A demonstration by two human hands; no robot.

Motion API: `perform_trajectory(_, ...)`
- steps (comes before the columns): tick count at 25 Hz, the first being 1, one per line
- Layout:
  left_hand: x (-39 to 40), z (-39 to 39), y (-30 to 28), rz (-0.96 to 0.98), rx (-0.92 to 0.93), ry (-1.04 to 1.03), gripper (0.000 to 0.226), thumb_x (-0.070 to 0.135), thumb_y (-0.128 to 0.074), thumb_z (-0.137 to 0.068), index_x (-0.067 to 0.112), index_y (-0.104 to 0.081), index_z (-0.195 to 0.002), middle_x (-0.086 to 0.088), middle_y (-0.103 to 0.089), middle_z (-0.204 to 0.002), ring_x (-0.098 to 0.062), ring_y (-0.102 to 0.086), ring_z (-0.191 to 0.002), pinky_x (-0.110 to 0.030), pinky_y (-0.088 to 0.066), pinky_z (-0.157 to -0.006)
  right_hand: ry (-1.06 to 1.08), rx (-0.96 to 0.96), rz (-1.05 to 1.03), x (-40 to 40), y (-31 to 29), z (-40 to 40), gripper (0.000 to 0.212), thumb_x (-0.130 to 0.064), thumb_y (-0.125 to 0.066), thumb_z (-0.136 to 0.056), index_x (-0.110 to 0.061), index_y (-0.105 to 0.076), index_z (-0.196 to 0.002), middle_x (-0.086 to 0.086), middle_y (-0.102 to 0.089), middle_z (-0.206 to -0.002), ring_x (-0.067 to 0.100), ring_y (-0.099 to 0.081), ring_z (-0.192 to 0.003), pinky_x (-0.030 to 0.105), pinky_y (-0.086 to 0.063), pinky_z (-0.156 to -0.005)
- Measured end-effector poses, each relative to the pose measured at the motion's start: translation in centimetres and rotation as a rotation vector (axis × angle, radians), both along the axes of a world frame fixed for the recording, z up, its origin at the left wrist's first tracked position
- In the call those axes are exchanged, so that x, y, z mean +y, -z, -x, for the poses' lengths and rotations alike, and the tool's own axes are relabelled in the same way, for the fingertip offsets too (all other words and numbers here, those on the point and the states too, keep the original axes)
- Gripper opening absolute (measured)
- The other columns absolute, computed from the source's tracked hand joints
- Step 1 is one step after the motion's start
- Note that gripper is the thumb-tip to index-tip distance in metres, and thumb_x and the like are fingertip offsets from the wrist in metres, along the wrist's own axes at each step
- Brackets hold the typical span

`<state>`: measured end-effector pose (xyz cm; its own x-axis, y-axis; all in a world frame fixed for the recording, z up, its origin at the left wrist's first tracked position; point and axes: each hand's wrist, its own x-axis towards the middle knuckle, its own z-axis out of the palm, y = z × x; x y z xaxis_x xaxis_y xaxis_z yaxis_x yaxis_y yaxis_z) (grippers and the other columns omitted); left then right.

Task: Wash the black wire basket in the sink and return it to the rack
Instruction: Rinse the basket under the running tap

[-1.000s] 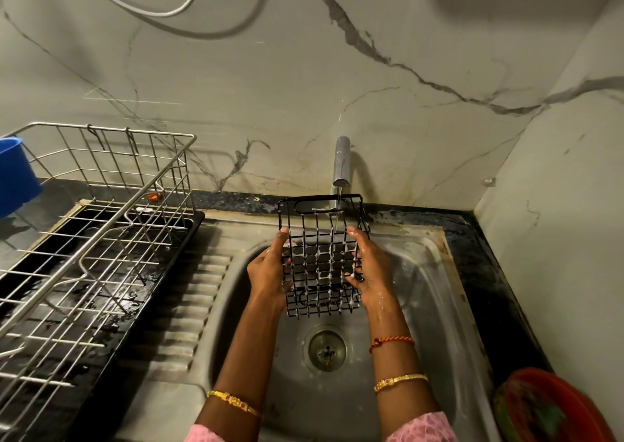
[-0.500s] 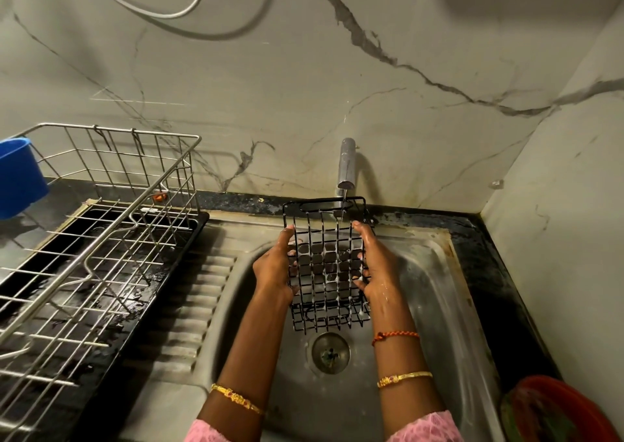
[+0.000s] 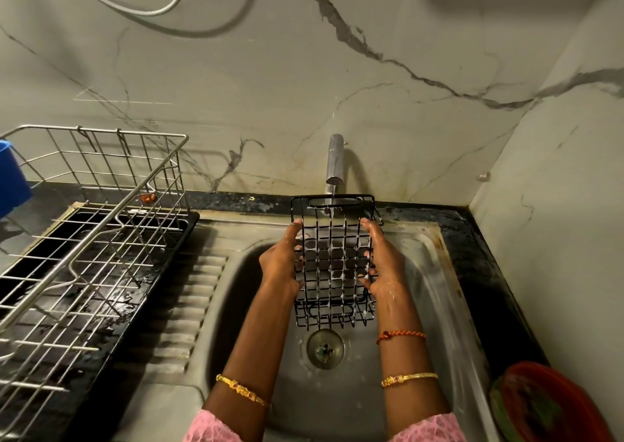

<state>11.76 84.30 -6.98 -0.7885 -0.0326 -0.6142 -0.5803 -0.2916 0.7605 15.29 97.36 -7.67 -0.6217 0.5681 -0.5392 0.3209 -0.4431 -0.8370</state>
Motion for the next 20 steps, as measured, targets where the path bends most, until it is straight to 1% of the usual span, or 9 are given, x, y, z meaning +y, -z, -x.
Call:
perform_trajectory(4,0.3,-0.2,-0.3,-0.008,0.008,0.015,0.059,0.043,-0.073,-0.076,0.004,-0.056,-0.117,-0.011,-0.063,-0.103,-0.022,-0.058,-0.087,-0.044,-0.050,-0.076,-0.001,0.007,0.026,0.3,0.0,-0.4,0.031,-0.055,-0.070,-0.070,-0.028,-0.054,-0.073,0.007,-0.056,-0.118,0.026,-0.049,-0.109,0.040,-0.047,-0.083)
perform_trajectory(7,0.6,-0.2,-0.2,-0.003,-0.008,0.031,0.071,0.046,-0.074,-0.073,0.005,-0.053,-0.127,-0.015,-0.059,-0.123,-0.029,-0.055,-0.106,-0.054,-0.042,-0.097,0.005,0.003,0.039,0.6,0.1,-0.7,0.030,-0.054,-0.070,-0.071,-0.028,-0.054,-0.074,0.007,-0.055,-0.119,0.026,-0.048,-0.110,0.039,-0.045,-0.078)
perform_trajectory(9,0.8,-0.4,-0.5,-0.001,-0.013,0.032,0.076,0.047,-0.075,-0.072,0.006,-0.050,-0.130,-0.016,-0.056,-0.128,-0.032,-0.052,-0.115,-0.056,-0.040,-0.099,0.002,-0.015,0.038,0.9,0.1,-0.8,0.035,-0.055,-0.070,-0.070,-0.024,-0.058,-0.082,0.007,-0.056,-0.119,0.026,-0.048,-0.109,0.040,-0.046,-0.080)
perform_trajectory(11,1.0,-0.3,-0.8,-0.010,-0.007,0.042,0.076,0.046,-0.075,-0.072,0.006,-0.049,-0.131,-0.016,-0.055,-0.130,-0.031,-0.053,-0.111,-0.052,-0.045,-0.090,0.021,-0.033,0.047,1.2,0.1,-0.8,0.042,-0.055,-0.071,-0.068,-0.021,-0.060,-0.090,0.007,-0.056,-0.116,0.026,-0.049,-0.107,0.042,-0.048,-0.085)
perform_trajectory(13,1.4,-0.2,-1.2,-0.015,-0.010,0.055,0.071,0.045,-0.075,-0.074,0.006,-0.051,-0.129,-0.016,-0.058,-0.124,-0.027,-0.055,-0.097,-0.043,-0.047,-0.074,0.041,-0.031,0.056,1.5,0.0,-0.8,0.044,-0.054,-0.072,-0.068,-0.019,-0.061,-0.092,0.008,-0.056,-0.111,0.025,-0.049,-0.103,0.043,-0.048,-0.086)
perform_trajectory(16,1.9,0.2,-1.7,-0.034,-0.020,0.084,0.067,0.044,-0.074,-0.076,0.006,-0.052,-0.126,-0.011,-0.060,-0.108,-0.021,-0.057,-0.081,-0.034,-0.043,-0.054,0.032,-0.028,0.067,1.8,-0.1,-0.7,0.062,-0.054,-0.072,-0.067,-0.015,-0.060,-0.113,0.009,-0.057,-0.115,0.024,-0.050,-0.100,0.039,-0.047,-0.078)
perform_trajectory(17,2.1,0.4,-1.8,-0.039,-0.020,0.096,0.069,0.045,-0.075,-0.074,0.007,-0.053,-0.127,-0.010,-0.060,-0.112,-0.023,-0.059,-0.087,-0.035,-0.044,-0.054,0.034,-0.027,0.074,2.0,-0.1,-0.6,0.066,-0.055,-0.072,-0.066,-0.015,-0.058,-0.116,0.009,-0.057,-0.118,0.024,-0.050,-0.100,0.039,-0.047,-0.076)
perform_trajectory(19,2.4,0.6,-1.8,-0.038,-0.020,0.117,0.075,0.049,-0.076,-0.070,0.008,-0.053,-0.128,-0.013,-0.059,-0.123,-0.029,-0.057,-0.105,-0.039,-0.048,-0.066,0.040,-0.023,0.092,2.4,-0.1,-0.4,0.069,-0.055,-0.073,-0.065,-0.015,-0.057,-0.119,0.010,-0.057,-0.117,0.025,-0.052,-0.101,0.038,-0.047,-0.075)
perform_trajectory(20,2.6,0.7,-1.8,-0.032,-0.013,0.121,0.074,0.049,-0.076,-0.070,0.008,-0.054,-0.127,-0.013,-0.058,-0.123,-0.029,-0.056,-0.107,-0.041,-0.047,-0.072,0.044,-0.019,0.097,2.7,0.0,-0.3,0.069,-0.056,-0.072,-0.065,-0.015,-0.057,-0.119,0.010,-0.058,-0.115,0.025,-0.053,-0.099,0.037,-0.047,-0.072)
